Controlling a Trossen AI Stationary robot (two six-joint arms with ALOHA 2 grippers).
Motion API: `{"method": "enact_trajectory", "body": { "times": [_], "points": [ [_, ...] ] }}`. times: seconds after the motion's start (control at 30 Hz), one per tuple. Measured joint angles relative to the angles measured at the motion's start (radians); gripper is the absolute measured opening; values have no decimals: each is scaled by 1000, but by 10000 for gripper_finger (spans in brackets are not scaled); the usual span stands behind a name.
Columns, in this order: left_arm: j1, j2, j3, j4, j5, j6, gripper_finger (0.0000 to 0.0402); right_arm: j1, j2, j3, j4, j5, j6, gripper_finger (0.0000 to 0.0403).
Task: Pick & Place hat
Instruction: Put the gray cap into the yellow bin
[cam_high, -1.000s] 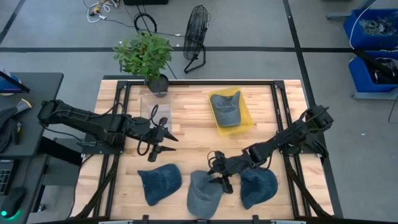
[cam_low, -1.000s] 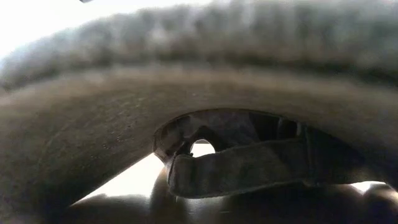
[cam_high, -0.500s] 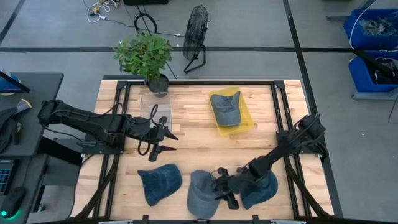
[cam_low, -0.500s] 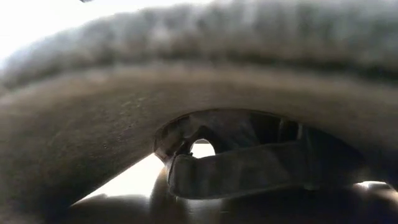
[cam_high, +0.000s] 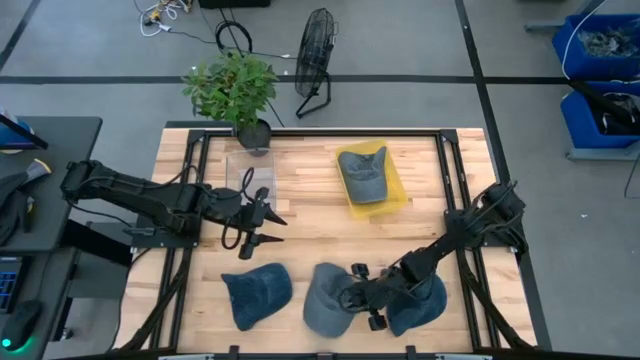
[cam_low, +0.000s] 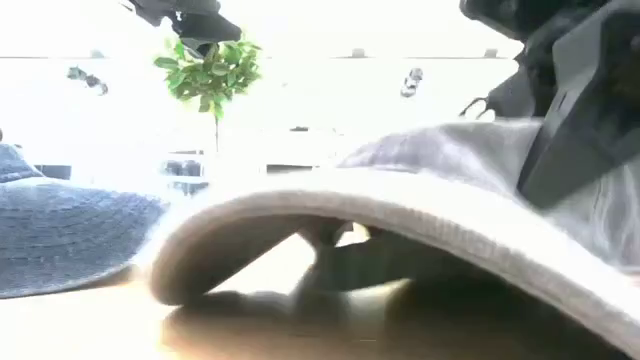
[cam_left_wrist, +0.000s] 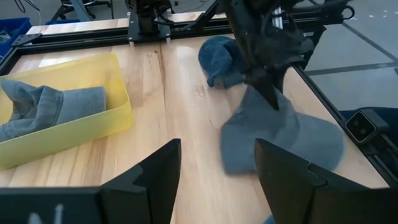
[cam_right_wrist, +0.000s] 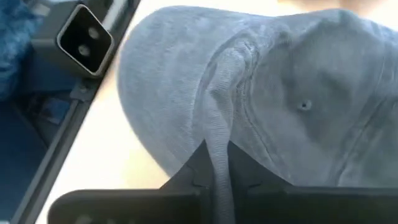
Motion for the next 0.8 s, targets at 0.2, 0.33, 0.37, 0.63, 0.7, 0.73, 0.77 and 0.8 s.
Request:
{"method": "enact_trajectory", "body": {
  "times": [0.2,0.33,0.37,0.63,0.7,0.73,0.77,0.8],
  "points": [
    [0,0,0,0,0,0,208,-1,-203,0,-177,93,-162,8],
    [0,0,0,0,0,-1,208,-4,-366,0,-336,207,-289,9],
    [0,0,0,0,0,-1,208,-4,-404,0,-382,234,-341,9],
    [1,0,0,0,-5,-1,208,-41,-628,0,-691,433,-898,7],
    [1,0,0,0,-7,-1,208,-88,-666,0,-746,453,-942,7],
    [1,0,0,0,-7,-1,208,-115,-684,0,-784,459,-962,7],
    [1,0,0,0,-7,-1,208,-142,-700,0,-824,469,-986,8],
    [1,0,0,0,-7,-1,208,-172,-713,0,-862,477,-1015,8]
  ]
}}
